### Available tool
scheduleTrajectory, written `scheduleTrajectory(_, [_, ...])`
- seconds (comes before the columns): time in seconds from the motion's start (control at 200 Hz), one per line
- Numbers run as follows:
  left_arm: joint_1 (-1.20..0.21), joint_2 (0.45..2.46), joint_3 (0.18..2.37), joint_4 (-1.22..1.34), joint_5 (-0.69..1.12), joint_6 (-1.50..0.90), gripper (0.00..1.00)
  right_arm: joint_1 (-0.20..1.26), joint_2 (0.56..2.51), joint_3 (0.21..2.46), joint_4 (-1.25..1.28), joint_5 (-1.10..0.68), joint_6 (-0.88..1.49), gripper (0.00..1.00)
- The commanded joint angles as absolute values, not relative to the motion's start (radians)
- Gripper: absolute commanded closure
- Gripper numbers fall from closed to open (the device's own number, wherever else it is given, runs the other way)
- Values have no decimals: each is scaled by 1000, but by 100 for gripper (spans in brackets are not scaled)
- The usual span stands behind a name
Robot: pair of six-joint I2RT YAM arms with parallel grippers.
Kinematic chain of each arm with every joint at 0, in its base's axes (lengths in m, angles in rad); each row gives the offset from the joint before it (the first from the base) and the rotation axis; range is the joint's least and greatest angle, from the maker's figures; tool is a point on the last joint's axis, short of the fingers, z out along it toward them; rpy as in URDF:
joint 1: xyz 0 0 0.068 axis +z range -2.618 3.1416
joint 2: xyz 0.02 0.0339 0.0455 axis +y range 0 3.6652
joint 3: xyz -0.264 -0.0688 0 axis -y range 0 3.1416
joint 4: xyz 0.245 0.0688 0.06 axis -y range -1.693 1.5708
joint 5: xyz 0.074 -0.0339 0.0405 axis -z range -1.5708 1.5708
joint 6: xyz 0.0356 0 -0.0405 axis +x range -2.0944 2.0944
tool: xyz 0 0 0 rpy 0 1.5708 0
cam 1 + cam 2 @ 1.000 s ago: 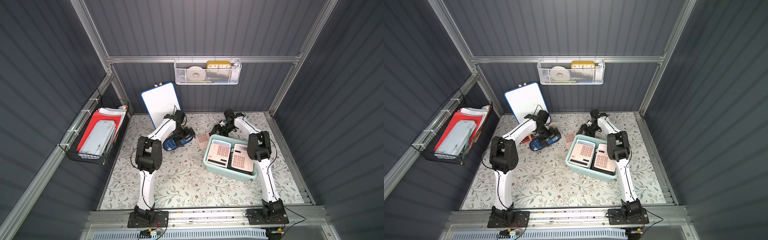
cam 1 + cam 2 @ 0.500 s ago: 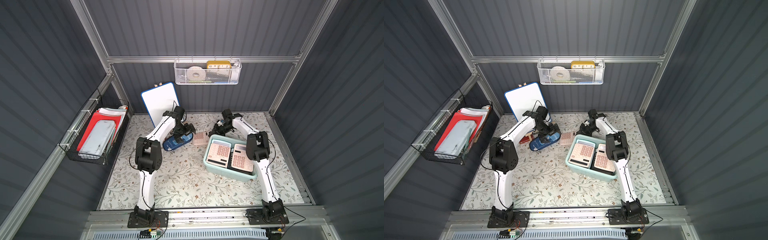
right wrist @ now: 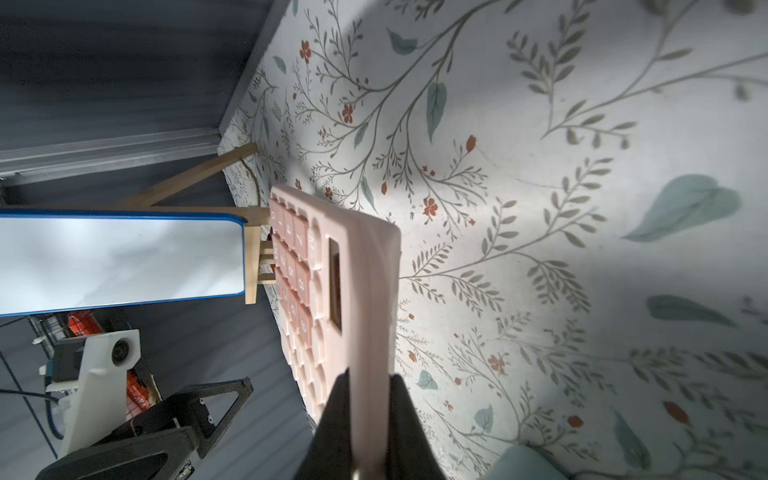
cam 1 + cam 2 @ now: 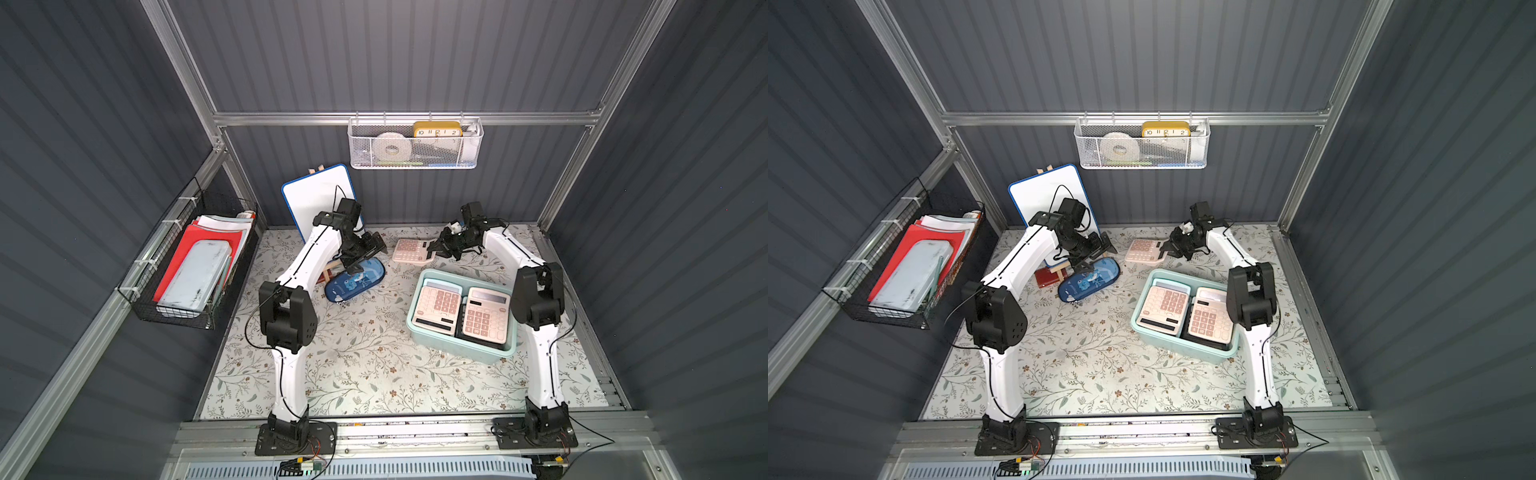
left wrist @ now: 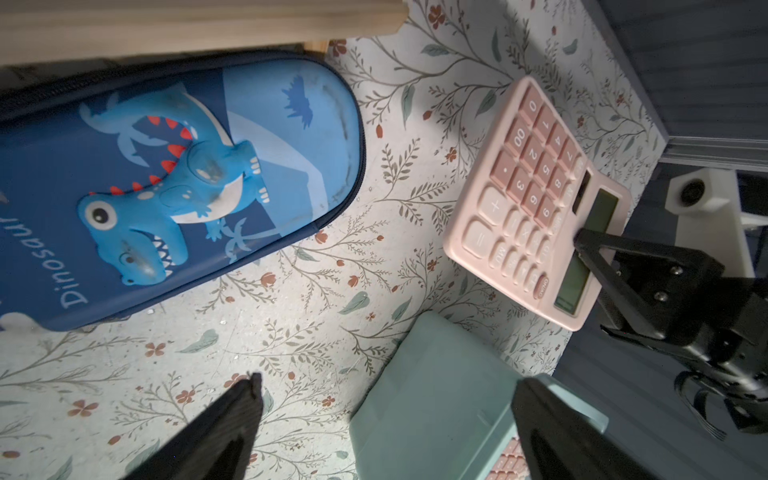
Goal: Put the calculator in the storage box
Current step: Pick up the calculator at the center of the board, then place the calculator in the storage box.
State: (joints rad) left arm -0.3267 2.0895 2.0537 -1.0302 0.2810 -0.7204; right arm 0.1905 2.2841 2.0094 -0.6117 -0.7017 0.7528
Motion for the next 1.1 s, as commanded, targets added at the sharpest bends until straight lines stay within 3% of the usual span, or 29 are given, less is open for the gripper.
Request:
scheduleTrajectory(0.0, [-321, 2054, 2098, -1050, 288, -728, 1, 177, 2183, 1923, -467, -666, 863, 100])
scheduleTrajectory(0.4, [-316, 2110, 2193, -919, 435, -871, 1, 170, 1910, 1543, -105, -629, 1239, 100])
scheduleTrajectory(0.921, [-359, 2201, 2222, -736, 536, -982, 1, 187, 1725, 1351, -41, -662, 1389, 100])
scheduleTrajectory(1.096, [-367, 2236, 2257, -696, 564, -1017, 14, 204, 1720, 1353, -47, -669, 1400, 100])
